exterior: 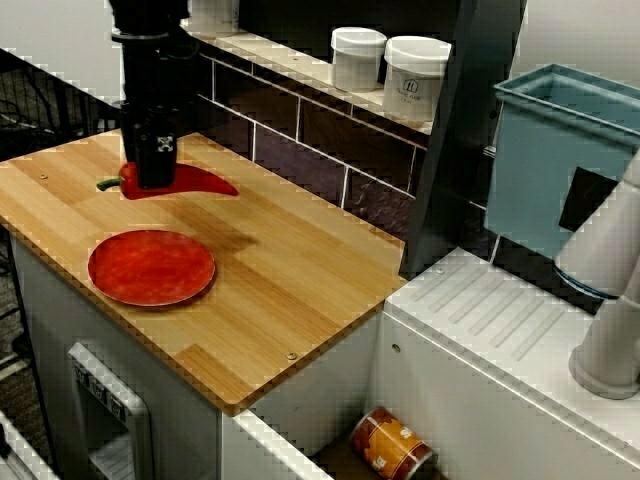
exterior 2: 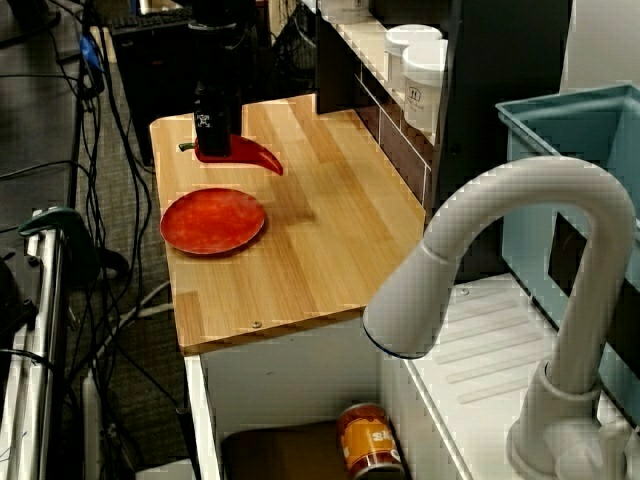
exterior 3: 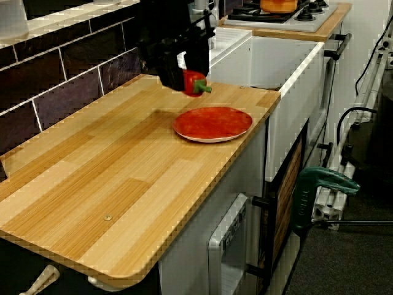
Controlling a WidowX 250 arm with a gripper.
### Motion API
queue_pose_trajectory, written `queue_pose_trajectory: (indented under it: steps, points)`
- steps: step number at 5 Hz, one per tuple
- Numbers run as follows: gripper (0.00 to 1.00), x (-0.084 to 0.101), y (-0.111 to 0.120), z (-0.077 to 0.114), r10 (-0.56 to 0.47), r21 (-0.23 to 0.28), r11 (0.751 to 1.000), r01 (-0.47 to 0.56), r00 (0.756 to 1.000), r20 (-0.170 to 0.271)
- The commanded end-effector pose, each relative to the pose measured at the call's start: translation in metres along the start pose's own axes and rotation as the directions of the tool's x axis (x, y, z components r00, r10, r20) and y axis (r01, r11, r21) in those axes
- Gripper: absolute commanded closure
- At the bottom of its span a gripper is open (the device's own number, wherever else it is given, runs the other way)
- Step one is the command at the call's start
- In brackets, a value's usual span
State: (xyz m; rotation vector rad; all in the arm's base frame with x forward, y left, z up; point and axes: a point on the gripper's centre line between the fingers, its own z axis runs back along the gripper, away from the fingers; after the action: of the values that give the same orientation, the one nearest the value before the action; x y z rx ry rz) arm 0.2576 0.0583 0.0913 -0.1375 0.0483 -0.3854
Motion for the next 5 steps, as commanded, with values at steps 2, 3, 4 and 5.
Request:
queue_pose_trajectory:
  steps: [2, 3, 4, 5]
  points:
    - [1.0, 0.031, 0.019, -0.014, -0.41, 0.19, 0.886, 0.422, 0.907, -0.101]
    - [1.0, 0.035, 0.014, -0.02, -0.514, 0.193, 0.82, 0.538, 0.842, -0.164]
    - [1.0, 0.033, 0.014, -0.021, -0.558, 0.166, 0.801, 0.575, 0.818, -0.143]
    - [1.0, 0.036, 0.012, -0.027, -0.599, 0.137, 0.777, 0.614, 0.789, -0.135]
